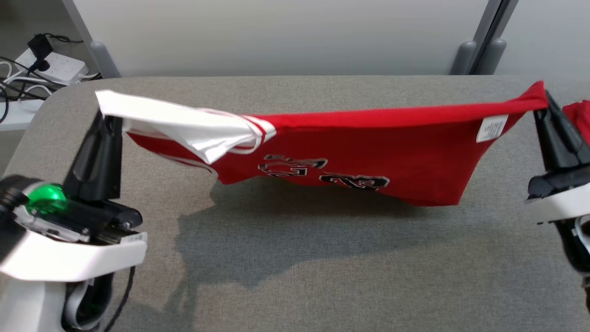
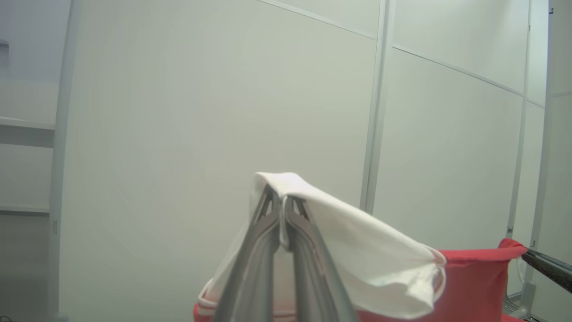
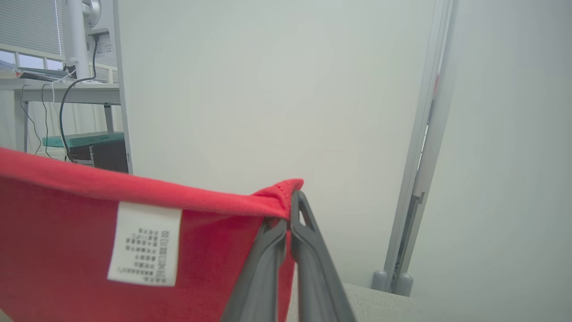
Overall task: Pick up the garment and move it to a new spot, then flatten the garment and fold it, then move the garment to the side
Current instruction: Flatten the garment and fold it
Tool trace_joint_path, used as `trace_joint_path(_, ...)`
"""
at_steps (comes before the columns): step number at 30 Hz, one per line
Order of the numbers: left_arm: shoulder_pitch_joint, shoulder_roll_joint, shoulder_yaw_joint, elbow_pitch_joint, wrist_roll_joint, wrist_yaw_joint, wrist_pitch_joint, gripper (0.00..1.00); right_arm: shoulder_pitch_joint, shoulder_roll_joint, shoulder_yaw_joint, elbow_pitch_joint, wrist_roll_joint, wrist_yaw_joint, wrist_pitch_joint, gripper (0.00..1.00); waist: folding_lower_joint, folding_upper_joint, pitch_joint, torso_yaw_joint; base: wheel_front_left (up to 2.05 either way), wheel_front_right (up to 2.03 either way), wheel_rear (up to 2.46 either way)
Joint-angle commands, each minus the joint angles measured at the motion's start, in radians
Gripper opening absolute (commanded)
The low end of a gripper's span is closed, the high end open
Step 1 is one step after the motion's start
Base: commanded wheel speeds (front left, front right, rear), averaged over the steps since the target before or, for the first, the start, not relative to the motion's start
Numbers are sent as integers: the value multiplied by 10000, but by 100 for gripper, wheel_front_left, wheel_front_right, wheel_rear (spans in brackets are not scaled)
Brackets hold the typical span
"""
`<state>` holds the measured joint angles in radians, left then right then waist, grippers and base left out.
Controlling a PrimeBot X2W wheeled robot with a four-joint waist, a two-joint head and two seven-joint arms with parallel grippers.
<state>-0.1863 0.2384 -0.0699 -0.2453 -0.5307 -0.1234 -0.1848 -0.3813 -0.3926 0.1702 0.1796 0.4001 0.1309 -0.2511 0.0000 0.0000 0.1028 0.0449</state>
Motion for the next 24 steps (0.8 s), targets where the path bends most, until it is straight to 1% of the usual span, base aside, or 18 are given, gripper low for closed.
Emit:
trace_joint_path(1,-817,585,308,-624,-369,-69,230,0,-481,-539,167,-355,-79,-2,-107,0,0,0,-166,-155,0,0,0)
trace_joint_path(4,-1385,1282,314,-1302,-1202,-70,771,0,-925,-1059,-1,-864,-100,-2,-107,0,0,0,-271,-273,0,0,0)
trace_joint_path(7,-1744,1901,518,-2090,-2087,-71,1484,0,-909,-1640,-893,-1601,-347,-2,-107,0,0,0,-336,-331,0,0,0)
trace_joint_path(9,-1963,2097,689,-2710,-2827,-20,2052,0,-685,-2081,-1636,-2147,-658,-2,-79,0,0,0,-350,-332,0,0,0)
trace_joint_path(11,-2235,2255,781,-3405,-3581,162,2718,0,-406,-2389,-2445,-2923,-931,-2,158,0,0,0,-327,-336,0,0,0)
trace_joint_path(13,-2481,2405,745,-3939,-4213,491,3450,0,-148,-2549,-3110,-3700,-1022,-2,584,0,0,0,-269,-344,0,0,0)
trace_joint_path(14,-2481,2405,745,-3939,-4213,491,3450,0,-148,-2549,-3110,-3700,-1022,-2,584,0,0,0,-269,-344,0,0,0)
trace_joint_path(15,-2553,2554,671,-4061,-4384,672,3869,0,1,-2580,-3266,-4032,-1022,-2,906,0,0,0,-230,-355,0,0,0)
trace_joint_path(16,-2568,2728,535,-4044,-4433,826,4280,0,165,-2552,-3220,-4229,-908,-2,1328,0,0,0,-192,-363,0,0,0)
trace_joint_path(17,-2548,2852,344,-3889,-4441,923,4614,0,303,-2522,-2912,-4310,-703,-2,1755,0,0,0,-154,-383,0,0,0)
trace_joint_path(19,-2495,2945,-104,-3197,-4364,993,5035,0,195,-2400,-1976,-4105,-197,-2,2303,0,0,0,-23,-462,0,0,0)
trace_joint_path(21,-2769,3029,-499,-2093,-3950,768,5055,0,-592,-2408,-700,-3318,93,-2,2582,0,0,0,124,-581,0,0,0)
trace_joint_path(23,-3557,3063,-662,-661,-3176,555,4570,0,-2097,-2138,629,-1985,341,-2,2708,0,0,0,283,-743,0,0,0)
trace_joint_path(24,-4114,3078,-713,172,-2666,471,4164,0,-3030,-1841,1196,-1142,458,-2,2659,0,0,0,324,-812,0,0,0)
